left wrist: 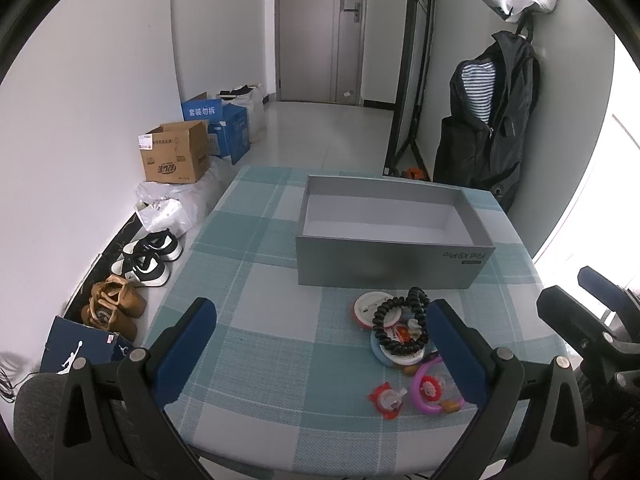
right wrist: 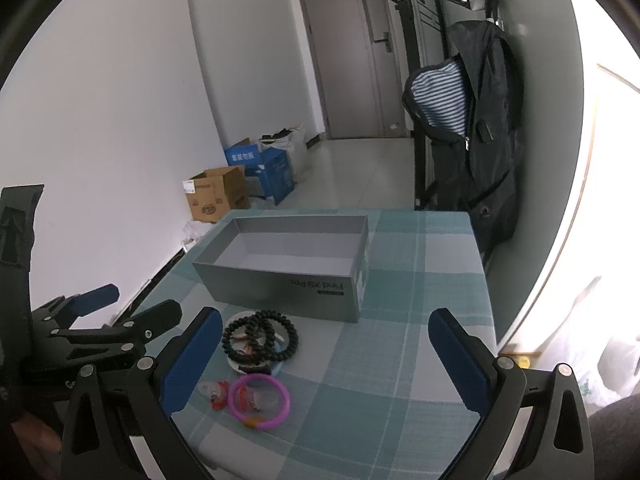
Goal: Organize jewelry
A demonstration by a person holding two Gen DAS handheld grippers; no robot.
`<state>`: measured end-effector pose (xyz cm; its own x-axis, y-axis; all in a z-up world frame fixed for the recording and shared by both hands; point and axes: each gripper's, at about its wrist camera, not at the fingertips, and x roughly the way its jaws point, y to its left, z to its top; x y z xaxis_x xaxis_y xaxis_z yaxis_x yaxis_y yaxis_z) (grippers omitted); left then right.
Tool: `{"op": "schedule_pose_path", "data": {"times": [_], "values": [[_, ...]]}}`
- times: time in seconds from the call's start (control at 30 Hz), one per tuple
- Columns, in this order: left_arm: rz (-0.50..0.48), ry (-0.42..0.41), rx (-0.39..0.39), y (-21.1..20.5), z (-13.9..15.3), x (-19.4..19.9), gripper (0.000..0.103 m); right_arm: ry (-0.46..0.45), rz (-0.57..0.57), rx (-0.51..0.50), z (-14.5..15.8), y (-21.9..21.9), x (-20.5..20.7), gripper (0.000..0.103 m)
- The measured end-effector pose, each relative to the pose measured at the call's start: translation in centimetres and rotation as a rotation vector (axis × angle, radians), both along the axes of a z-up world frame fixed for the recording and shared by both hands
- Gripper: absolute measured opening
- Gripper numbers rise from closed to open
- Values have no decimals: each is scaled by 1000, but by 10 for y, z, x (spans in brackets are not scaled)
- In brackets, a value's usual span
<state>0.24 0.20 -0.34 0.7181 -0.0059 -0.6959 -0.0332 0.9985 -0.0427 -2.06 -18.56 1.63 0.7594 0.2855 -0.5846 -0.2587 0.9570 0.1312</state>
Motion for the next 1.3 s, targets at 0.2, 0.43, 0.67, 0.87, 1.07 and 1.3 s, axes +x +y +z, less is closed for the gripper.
{"op": "schedule_pose_path", "data": {"times": [0.2, 0.43, 0.67, 0.87, 1.07, 1.3], "values": [[-2, 0, -4, 0, 0, 0, 102, -9, 7, -2, 0, 2, -1, 103], [-3, 4, 14, 0, -2, 0, 102, -10, 11, 0, 1, 1, -1, 103], [-9, 11, 3, 0, -2, -1, 102, -7, 11, -6, -1, 2, -2, 103], [0, 8, 5, 0, -2, -3, 102, -16, 2, -16, -1, 2, -3, 103], [3, 19, -11, 3, -3, -2, 102, -5, -19, -19, -3, -1, -1, 103], [-7, 21, -9, 3, -4, -1, 102, -10, -14, -23, -2, 0, -2, 103]]}}
